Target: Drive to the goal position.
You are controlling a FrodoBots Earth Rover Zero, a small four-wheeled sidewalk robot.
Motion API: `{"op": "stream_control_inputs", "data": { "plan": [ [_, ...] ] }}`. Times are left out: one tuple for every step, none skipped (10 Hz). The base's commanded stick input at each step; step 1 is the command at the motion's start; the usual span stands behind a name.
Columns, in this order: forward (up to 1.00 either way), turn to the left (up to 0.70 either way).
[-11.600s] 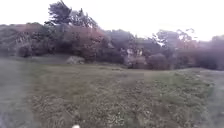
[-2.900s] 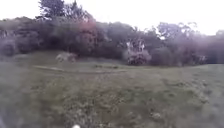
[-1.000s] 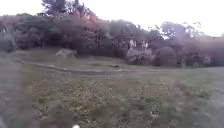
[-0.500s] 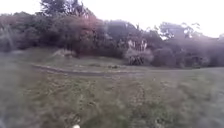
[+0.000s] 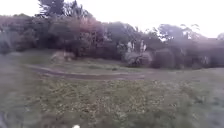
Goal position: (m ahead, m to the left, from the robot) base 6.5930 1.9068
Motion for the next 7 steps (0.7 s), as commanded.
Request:
{"op": "stream_control_inputs", "data": {
  "plan": [
    [0.45, 0.00],
    [0.45, 0.00],
    [0.45, 0.13],
    [0.45, 0.25],
    [0.45, 0.27],
    [0.45, 0.27],
    [0.45, 0.27]
  ]
}}
